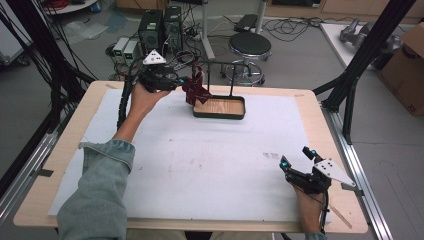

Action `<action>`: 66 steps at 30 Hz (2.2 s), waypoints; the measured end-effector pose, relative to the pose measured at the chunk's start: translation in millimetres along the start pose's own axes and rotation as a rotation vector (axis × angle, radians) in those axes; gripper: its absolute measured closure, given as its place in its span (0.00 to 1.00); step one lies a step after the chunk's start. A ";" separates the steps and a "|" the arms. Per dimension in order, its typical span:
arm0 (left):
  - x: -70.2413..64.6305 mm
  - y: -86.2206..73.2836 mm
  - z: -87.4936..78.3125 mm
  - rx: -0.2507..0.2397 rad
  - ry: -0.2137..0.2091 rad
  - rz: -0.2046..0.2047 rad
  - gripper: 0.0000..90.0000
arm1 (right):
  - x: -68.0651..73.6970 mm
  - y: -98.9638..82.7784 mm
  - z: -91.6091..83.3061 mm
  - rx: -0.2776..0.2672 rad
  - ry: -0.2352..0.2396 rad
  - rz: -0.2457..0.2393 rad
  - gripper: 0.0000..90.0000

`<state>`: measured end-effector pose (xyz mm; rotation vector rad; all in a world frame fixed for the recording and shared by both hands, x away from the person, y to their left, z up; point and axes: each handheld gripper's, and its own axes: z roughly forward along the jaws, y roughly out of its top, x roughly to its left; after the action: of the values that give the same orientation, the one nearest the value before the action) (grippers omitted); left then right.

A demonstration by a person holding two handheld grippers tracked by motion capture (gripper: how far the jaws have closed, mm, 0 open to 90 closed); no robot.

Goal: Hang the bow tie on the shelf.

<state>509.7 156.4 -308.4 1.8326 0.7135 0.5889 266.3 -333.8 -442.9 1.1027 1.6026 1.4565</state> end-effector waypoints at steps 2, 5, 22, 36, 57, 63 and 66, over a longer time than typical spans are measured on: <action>0.1 0.5 -6.0 -0.002 0.000 0.003 0.36 | 0.0 0.1 0.2 -0.002 -0.001 0.000 0.13; -1.0 0.8 -16.2 -0.012 0.009 0.009 0.35 | -0.3 0.3 0.7 -0.003 -0.002 -0.002 0.13; -16.4 -4.3 -83.9 -0.107 0.069 0.009 0.27 | 0.2 0.3 0.2 0.002 -0.005 -0.003 0.13; -30.7 -26.0 -146.6 -0.165 0.136 0.004 0.26 | 0.1 0.2 0.0 0.000 -0.009 -0.002 0.13; -68.4 -100.4 -201.5 -0.150 0.245 -0.014 0.23 | 0.3 0.1 0.1 0.001 -0.009 -0.003 0.13; -73.9 -128.3 -210.5 -0.131 0.276 -0.046 0.23 | 0.6 0.2 0.2 0.002 -0.009 -0.003 0.13; -76.5 -145.3 -214.3 -0.111 0.299 -0.071 0.23 | 0.7 0.1 0.1 0.003 -0.009 -0.002 0.13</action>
<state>280.6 282.1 -376.1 1.6272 0.9209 0.8495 266.2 -333.2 -442.8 1.1080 1.5992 1.4465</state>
